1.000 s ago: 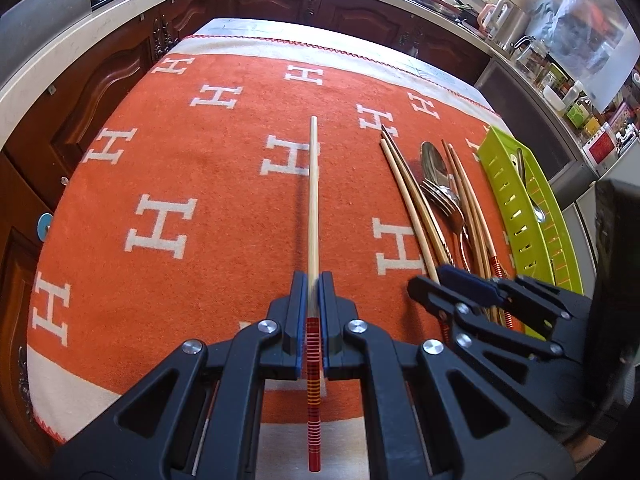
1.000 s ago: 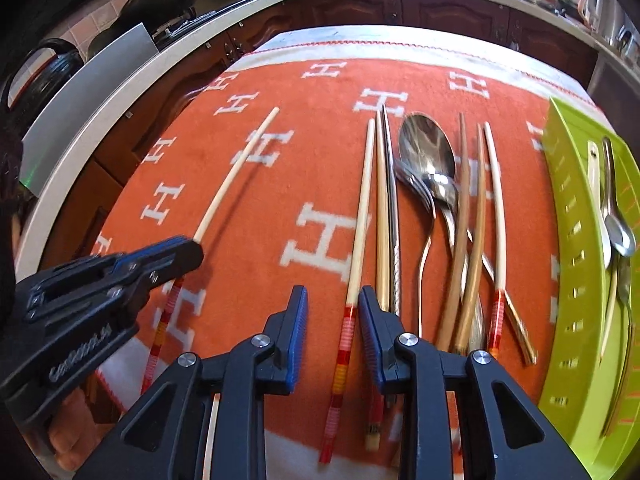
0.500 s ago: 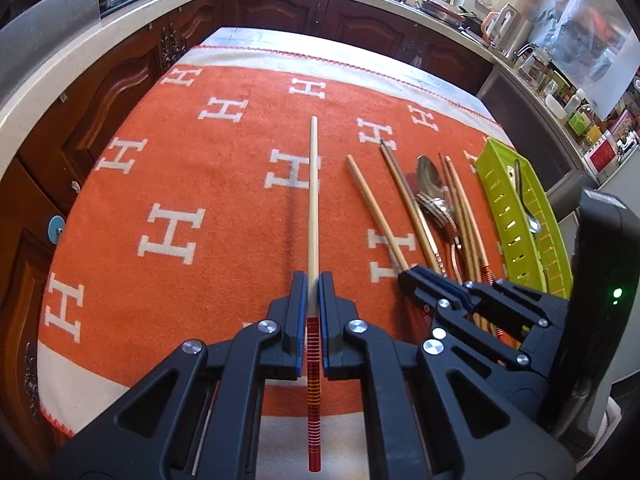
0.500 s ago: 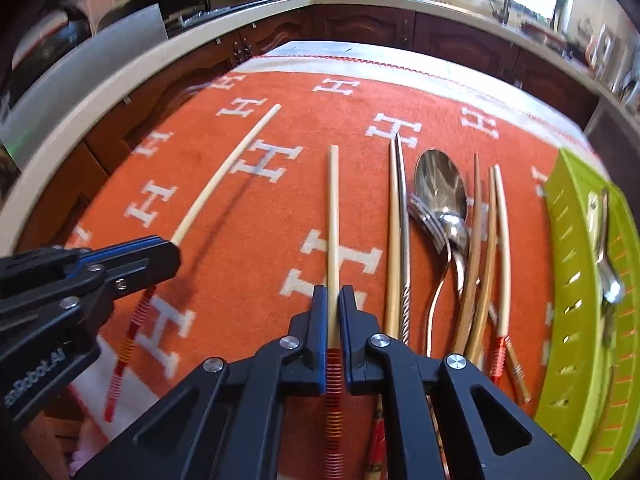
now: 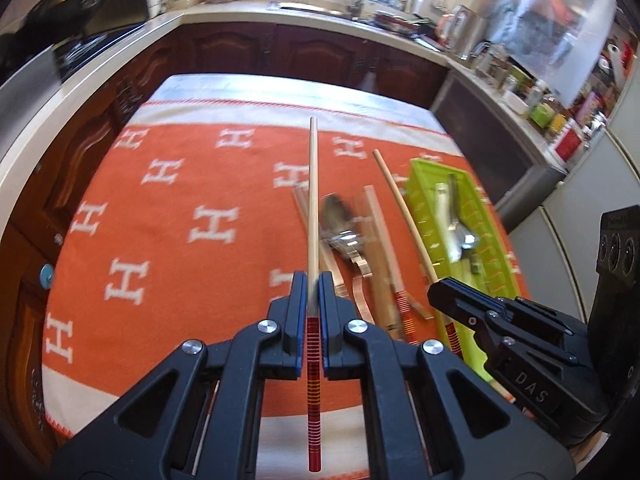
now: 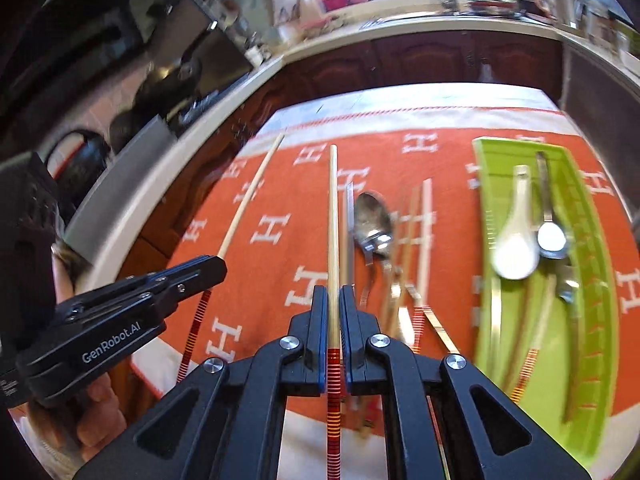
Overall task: Organize utensils
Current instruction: 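Carry both chopsticks into the green tray and open both grippers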
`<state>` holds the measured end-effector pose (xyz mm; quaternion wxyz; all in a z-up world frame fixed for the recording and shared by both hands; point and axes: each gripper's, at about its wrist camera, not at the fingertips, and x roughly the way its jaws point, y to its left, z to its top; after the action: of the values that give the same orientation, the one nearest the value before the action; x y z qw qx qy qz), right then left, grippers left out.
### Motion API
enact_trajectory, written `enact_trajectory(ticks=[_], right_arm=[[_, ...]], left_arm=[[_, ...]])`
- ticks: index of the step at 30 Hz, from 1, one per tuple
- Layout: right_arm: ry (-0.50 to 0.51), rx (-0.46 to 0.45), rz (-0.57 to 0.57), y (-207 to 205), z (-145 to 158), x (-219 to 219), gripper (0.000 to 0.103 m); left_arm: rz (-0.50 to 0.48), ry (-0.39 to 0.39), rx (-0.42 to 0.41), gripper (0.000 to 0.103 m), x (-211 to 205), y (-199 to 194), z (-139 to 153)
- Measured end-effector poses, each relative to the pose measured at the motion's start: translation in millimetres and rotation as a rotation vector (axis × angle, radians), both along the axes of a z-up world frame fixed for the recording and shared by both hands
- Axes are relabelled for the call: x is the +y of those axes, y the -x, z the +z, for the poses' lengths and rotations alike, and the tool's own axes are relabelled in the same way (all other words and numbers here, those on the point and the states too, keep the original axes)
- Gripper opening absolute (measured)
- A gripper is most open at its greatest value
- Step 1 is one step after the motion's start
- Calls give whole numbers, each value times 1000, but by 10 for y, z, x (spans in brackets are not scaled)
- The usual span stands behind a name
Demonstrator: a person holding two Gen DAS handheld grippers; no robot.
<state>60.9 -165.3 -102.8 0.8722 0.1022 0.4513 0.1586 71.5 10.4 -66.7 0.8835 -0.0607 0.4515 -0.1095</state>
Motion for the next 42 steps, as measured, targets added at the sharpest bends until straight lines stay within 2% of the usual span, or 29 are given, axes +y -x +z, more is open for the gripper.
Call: enact_trajectory(ticks=[6,11,15,21,30,33,42], right_arm=[[-21,-35,-112,144,241,-645,5],[-24,-38,-227,225,294,-1277,5],[-38,-9,-298,246,221,-1723,5],[-39,34,-300,124,19,-1926,5],[-25,97,-274,-202,-309,-1956,7],[-45,111,-273,-268,-379,-1916,12],[-54,94,-271,-206,-321,-1824,12]], left_arm=[[-110,14,-14,3,-610,-110,203],[-199,30,14,3,-1176,-215,211],[-250,28,44,3,-1575,-272,105],[-262,21,117,3,-1925,-411,-201],[-266,-13,182,4,-1914,-486,-513],[-268,-29,179,4,-1815,-465,-481],[-247,-42,152,4,-1388,-344,-251]])
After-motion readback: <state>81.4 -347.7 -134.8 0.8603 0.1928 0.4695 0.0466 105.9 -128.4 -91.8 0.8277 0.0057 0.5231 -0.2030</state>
